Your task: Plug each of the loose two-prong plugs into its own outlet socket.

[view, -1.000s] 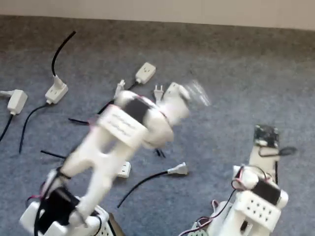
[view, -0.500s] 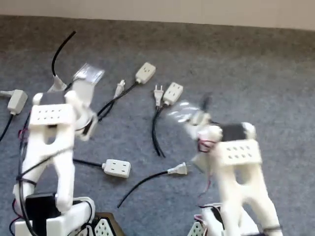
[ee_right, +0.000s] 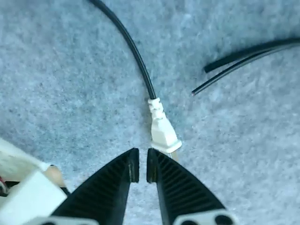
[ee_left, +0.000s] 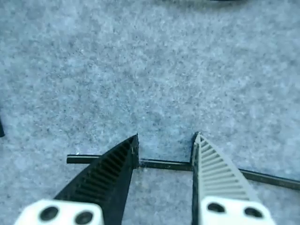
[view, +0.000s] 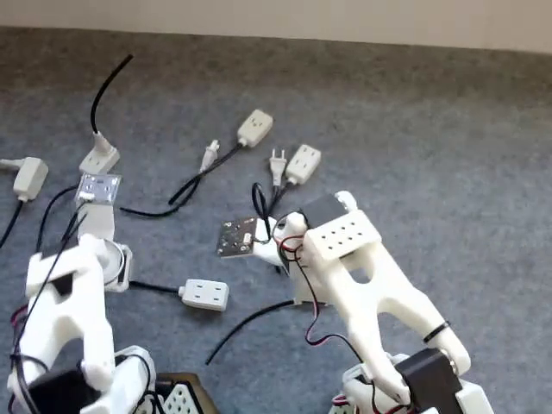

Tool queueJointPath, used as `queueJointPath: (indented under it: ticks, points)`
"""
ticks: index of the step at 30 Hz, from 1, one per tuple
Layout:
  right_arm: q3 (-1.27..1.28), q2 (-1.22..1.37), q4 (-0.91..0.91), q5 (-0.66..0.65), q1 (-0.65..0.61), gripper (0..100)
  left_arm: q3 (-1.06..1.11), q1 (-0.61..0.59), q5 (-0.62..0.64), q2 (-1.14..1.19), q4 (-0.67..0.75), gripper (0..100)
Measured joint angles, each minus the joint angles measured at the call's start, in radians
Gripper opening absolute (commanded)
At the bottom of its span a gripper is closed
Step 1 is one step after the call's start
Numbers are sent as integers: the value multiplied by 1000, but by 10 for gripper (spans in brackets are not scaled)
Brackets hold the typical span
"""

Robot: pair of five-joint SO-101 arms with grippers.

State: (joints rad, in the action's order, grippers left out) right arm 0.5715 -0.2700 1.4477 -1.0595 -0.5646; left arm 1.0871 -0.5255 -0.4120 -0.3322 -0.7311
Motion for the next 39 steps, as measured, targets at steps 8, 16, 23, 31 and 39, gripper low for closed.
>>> queueJointPath:
  ticks: [8, 16, 23, 31, 39]
  points:
    - [-2, 8, -104, -25, 0, 100, 86, -11, 0, -94, 46, 184]
    - [120, 8, -190, -25, -52, 175, 95, -9, 0, -103, 51, 184]
    - [199, 8, -229, -25, -55, 175, 95, -9, 0, -103, 51, 184]
    - [262, 8, -276, -25, -61, 175, 95, -9, 0, -103, 51, 184]
    - [322, 8, -342, -20, -91, 173, 95, -9, 0, -103, 51, 184]
